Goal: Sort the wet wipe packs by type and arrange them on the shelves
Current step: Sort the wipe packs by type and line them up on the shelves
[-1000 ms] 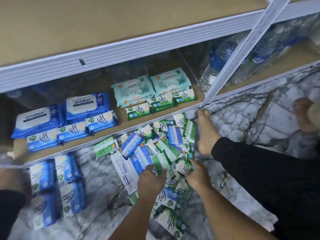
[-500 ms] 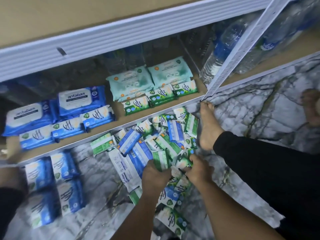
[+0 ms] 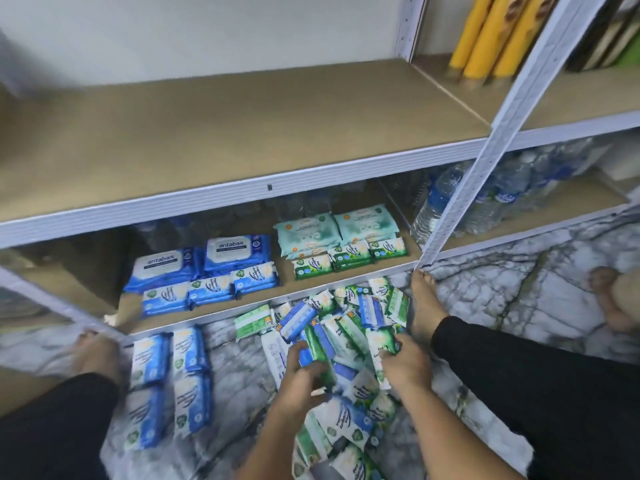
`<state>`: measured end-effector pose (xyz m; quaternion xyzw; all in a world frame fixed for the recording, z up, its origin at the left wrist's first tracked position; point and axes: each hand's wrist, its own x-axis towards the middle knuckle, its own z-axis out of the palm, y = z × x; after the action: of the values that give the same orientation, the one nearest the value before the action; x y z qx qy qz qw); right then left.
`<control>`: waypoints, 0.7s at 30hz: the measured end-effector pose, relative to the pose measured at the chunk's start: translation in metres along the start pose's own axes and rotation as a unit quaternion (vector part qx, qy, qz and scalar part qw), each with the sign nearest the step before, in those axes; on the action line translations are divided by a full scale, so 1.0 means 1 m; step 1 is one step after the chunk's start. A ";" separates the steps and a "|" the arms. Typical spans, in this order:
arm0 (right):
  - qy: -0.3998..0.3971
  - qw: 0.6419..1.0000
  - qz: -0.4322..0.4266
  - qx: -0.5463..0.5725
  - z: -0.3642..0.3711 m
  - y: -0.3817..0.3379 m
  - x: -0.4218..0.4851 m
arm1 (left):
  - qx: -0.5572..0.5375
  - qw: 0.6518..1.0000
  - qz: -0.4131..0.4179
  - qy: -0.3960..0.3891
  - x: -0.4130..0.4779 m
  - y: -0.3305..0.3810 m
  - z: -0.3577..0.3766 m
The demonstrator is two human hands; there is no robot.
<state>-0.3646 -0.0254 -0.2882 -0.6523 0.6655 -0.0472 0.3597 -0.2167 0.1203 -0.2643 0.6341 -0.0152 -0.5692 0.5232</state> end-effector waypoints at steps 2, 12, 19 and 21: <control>-0.013 0.997 0.009 0.072 -0.006 -0.013 -0.013 | -0.037 0.999 -0.004 0.002 -0.013 0.007 -0.002; -0.029 0.961 0.015 0.276 -0.014 -0.034 -0.040 | -0.018 0.999 0.020 -0.037 -0.050 0.027 -0.010; -0.024 0.940 -0.004 0.341 -0.024 -0.038 -0.048 | 0.075 0.992 0.095 0.024 -0.053 0.031 -0.019; -0.024 0.936 -0.012 0.352 -0.025 -0.039 -0.046 | 0.100 0.986 0.119 0.064 -0.054 0.034 -0.021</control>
<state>-0.3502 0.0008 -0.2296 -0.4932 0.5893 -0.2667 0.5817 -0.2005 0.1516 -0.2072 0.7119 -0.1140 -0.4569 0.5209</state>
